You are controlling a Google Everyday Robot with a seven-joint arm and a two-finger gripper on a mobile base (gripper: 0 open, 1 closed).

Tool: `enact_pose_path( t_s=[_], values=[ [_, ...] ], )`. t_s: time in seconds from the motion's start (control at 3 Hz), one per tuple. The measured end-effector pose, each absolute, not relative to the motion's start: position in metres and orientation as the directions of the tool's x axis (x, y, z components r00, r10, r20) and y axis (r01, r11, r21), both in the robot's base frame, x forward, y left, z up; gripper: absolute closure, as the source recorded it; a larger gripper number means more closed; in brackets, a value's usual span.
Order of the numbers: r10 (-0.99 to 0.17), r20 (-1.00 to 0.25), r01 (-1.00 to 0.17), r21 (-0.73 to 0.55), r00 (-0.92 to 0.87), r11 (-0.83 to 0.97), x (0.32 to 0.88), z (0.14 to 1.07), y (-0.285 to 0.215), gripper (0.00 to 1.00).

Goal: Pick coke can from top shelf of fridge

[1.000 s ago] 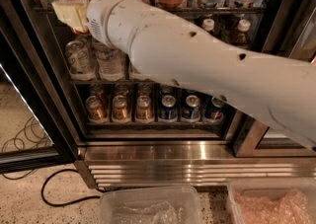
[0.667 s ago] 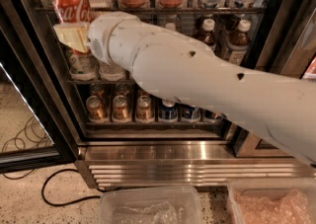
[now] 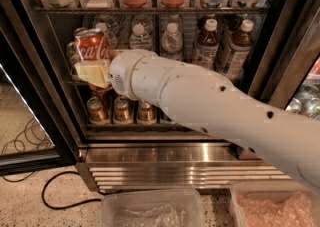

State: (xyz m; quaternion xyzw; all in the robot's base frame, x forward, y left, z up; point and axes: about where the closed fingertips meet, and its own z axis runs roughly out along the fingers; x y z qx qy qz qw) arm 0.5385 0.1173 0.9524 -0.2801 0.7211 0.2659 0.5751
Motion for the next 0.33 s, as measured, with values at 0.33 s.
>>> enact_pose_path(
  t_s=[0.33],
  values=[
    [-0.102, -0.975, -0.724, 0.075, -0.197, 0.685, 0.5299, 0.9382, 0.0990, 1.00]
  ],
)
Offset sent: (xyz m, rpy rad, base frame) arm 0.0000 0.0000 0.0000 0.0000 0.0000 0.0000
